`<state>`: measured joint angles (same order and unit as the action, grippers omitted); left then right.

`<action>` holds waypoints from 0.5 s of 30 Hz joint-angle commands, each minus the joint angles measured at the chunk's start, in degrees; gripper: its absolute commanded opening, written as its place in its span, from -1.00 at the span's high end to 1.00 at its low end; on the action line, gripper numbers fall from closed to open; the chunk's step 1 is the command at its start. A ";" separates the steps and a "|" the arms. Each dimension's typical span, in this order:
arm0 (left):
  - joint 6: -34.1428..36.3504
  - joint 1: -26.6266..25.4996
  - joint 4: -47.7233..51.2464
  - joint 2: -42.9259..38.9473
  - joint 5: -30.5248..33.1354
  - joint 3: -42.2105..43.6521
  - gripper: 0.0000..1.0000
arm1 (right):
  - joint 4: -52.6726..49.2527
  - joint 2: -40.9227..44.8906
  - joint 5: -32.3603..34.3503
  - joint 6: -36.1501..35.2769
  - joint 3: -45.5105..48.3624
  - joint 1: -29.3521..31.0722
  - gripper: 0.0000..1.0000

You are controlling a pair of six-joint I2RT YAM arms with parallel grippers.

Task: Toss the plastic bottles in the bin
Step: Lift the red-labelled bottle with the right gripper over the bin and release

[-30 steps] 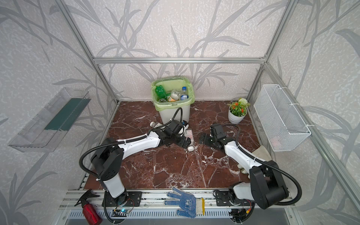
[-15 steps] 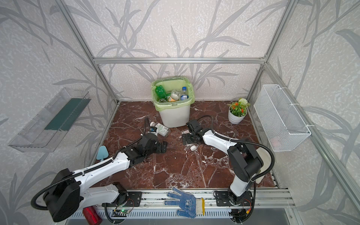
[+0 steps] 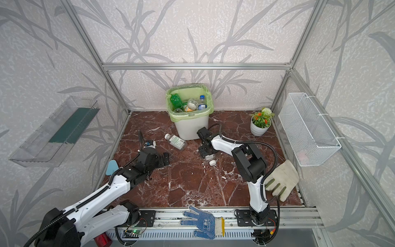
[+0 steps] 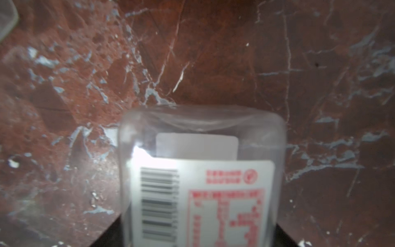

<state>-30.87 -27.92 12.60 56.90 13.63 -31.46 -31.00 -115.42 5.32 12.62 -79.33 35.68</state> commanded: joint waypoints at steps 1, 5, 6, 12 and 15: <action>-1.54 0.59 0.63 0.81 0.71 0.39 -0.99 | -2.90 2.51 1.78 -0.38 -0.03 0.29 -0.20; -2.07 1.41 -0.36 2.98 0.26 -0.15 -0.99 | -1.82 9.98 2.52 0.45 3.23 0.27 -0.11; -2.43 1.64 -0.51 3.81 0.35 -0.35 -0.99 | -1.87 12.81 3.09 0.71 4.06 0.19 -0.10; -3.14 4.24 -3.01 8.08 -0.69 -2.29 -0.99 | 0.89 33.23 3.29 1.07 7.13 -4.95 -0.06; -2.64 5.70 -3.46 10.97 -1.99 -4.26 -0.99 | 8.59 42.71 1.11 -3.04 6.87 -9.57 -0.05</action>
<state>-32.40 -23.31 10.96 66.22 12.29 -32.67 -28.58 -79.24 7.11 11.75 -72.10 29.36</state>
